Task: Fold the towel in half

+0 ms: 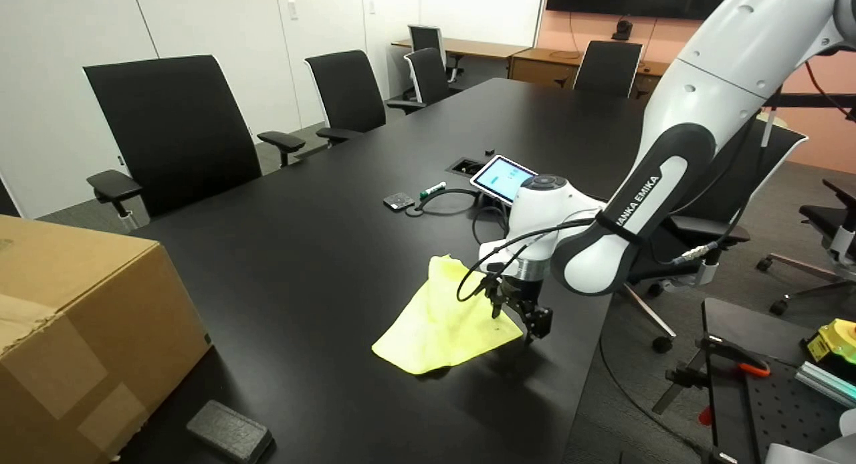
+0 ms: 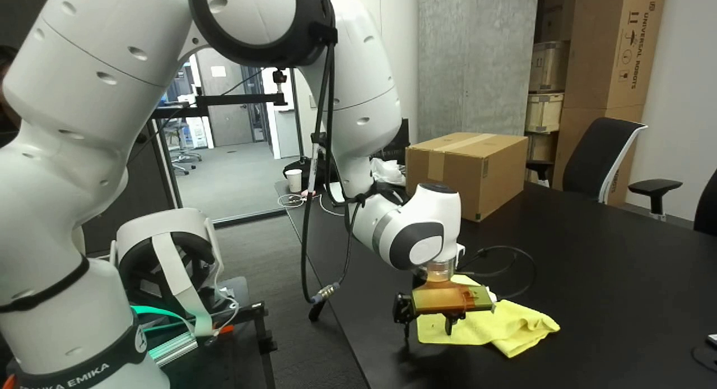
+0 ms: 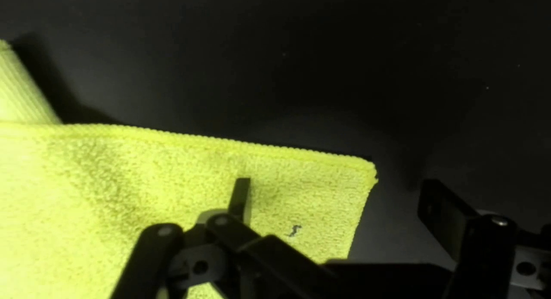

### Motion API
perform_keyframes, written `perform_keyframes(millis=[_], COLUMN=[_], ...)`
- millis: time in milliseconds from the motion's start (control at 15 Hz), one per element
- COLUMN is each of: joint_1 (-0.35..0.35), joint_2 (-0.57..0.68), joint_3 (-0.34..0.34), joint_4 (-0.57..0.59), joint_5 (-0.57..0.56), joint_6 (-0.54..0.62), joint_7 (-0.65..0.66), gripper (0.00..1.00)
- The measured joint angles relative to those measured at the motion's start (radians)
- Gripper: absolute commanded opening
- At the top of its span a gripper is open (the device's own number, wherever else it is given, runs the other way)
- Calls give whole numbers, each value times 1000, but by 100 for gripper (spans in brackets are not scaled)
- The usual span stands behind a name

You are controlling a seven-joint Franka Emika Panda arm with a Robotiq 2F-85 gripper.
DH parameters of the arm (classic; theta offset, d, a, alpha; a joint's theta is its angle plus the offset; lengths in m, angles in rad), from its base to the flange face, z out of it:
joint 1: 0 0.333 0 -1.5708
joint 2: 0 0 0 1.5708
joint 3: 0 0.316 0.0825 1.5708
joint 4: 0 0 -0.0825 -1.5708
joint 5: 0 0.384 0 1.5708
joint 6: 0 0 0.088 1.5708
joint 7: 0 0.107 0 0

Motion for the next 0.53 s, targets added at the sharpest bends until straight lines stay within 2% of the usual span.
perform_keyframes(millis=[533], joint_1=[1], joint_2=[18], joint_3=[-7], joint_4=[19], joint_5=[0], joint_6=[0], joint_7=[-19], gripper=[100])
